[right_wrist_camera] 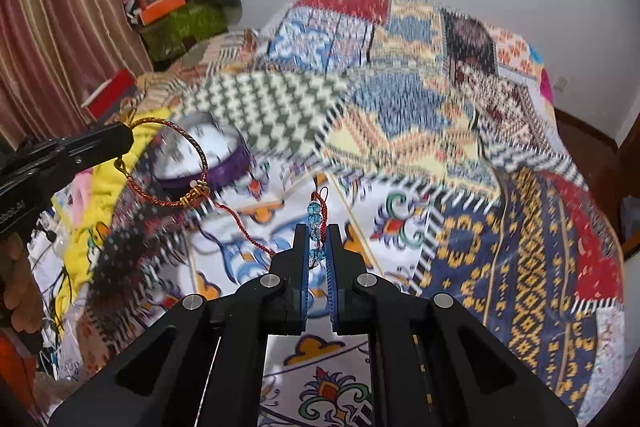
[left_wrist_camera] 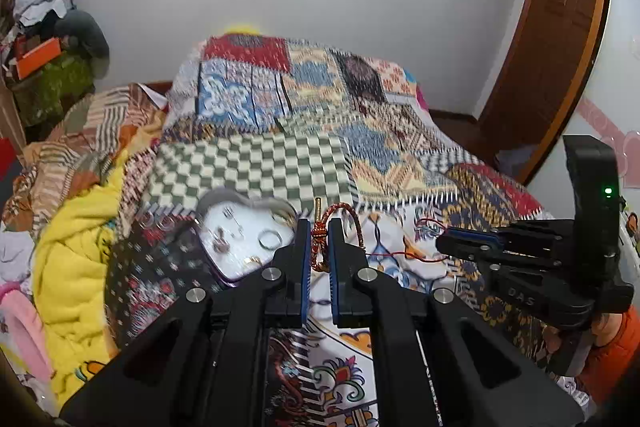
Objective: Organize jewelry
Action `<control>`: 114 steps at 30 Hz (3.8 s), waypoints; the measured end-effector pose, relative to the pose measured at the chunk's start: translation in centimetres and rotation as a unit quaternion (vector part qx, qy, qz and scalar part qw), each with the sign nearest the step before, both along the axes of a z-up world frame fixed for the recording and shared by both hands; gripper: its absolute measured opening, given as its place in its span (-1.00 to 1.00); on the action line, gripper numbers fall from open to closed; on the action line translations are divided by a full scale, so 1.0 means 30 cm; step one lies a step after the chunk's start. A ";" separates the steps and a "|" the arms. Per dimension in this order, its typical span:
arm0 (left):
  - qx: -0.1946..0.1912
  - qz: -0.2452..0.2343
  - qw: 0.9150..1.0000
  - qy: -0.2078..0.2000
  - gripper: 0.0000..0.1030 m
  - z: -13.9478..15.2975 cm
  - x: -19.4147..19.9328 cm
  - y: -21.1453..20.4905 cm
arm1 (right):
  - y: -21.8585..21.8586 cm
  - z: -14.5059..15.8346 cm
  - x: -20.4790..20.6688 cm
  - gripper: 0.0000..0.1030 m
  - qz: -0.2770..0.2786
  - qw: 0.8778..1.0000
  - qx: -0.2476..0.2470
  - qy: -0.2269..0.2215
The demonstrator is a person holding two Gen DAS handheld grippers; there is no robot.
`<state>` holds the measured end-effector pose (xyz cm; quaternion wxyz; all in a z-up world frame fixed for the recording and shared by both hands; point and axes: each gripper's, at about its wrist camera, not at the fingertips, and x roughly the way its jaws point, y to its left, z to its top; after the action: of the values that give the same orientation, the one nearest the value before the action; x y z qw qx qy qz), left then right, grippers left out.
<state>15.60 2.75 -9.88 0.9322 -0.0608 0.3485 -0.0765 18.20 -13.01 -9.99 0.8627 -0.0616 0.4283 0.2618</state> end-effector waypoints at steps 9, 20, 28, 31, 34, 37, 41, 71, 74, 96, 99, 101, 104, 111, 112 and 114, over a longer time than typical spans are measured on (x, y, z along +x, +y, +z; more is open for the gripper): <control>0.014 0.025 0.999 -0.041 -0.88 0.089 -0.002 0.070 | 0.071 0.130 0.006 -0.87 0.013 0.998 0.032 -0.043; 0.015 0.052 0.998 -0.042 -0.88 0.079 0.038 0.155 | 0.203 0.173 0.052 -0.87 0.040 0.995 0.070 -0.051; 0.011 0.068 0.997 -0.023 -0.88 0.016 0.080 0.215 | 0.305 0.144 0.105 -0.87 0.063 0.994 0.076 -0.042; 0.008 0.071 0.997 -0.018 -0.88 -0.006 0.095 0.232 | 0.323 0.120 0.127 -0.87 0.064 0.994 0.078 -0.033; 0.006 0.075 0.997 -0.011 -0.88 -0.030 0.112 0.247 | 0.337 0.105 0.144 -0.87 0.065 0.994 0.082 -0.026; 0.004 0.075 0.997 -0.003 -0.88 -0.056 0.128 0.256 | 0.358 0.090 0.158 -0.87 0.068 0.994 0.083 -0.020; 0.001 0.072 0.997 0.012 -0.88 -0.102 0.151 0.255 | 0.383 0.058 0.173 -0.87 0.071 0.994 0.079 -0.011; 0.004 0.070 0.995 0.068 -0.52 -0.206 0.187 0.238 | 0.415 -0.101 0.193 -0.86 0.085 0.995 0.023 0.052; 0.009 0.074 0.995 0.064 -0.46 -0.188 0.175 0.239 | 0.414 -0.085 0.183 -0.78 0.085 0.995 0.026 0.047; 0.030 0.094 0.989 -0.109 -0.42 0.271 -0.141 0.190 | 0.211 0.406 -0.123 -0.59 0.055 0.982 0.119 -0.137; 0.033 0.092 0.983 -0.154 -0.41 0.355 -0.228 0.158 | 0.173 0.476 -0.201 -0.59 0.047 0.973 0.140 -0.177; 0.038 0.089 0.978 -0.185 -0.41 0.406 -0.293 0.130 | 0.152 0.522 -0.260 -0.59 0.040 0.966 0.150 -0.207; 0.059 0.089 0.967 -0.230 -0.41 0.463 -0.392 0.084 | 0.124 0.568 -0.344 -0.59 0.035 0.956 0.167 -0.240; 0.075 0.110 0.947 -0.292 0.19 0.517 -0.560 0.033 | 0.086 0.606 -0.483 0.28 0.009 0.939 0.174 -0.298; 0.078 0.115 0.945 -0.295 0.28 0.521 -0.576 0.030 | 0.082 0.608 -0.503 0.40 -0.002 0.935 0.175 -0.309; 0.076 0.124 0.943 -0.298 0.56 0.524 -0.602 0.032 | 0.078 0.606 -0.520 0.68 -0.015 0.931 0.174 -0.321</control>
<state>-2.46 3.70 5.83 0.9974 -0.0063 0.0492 0.0515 2.59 -10.67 8.19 0.9551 0.0155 0.0774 0.2857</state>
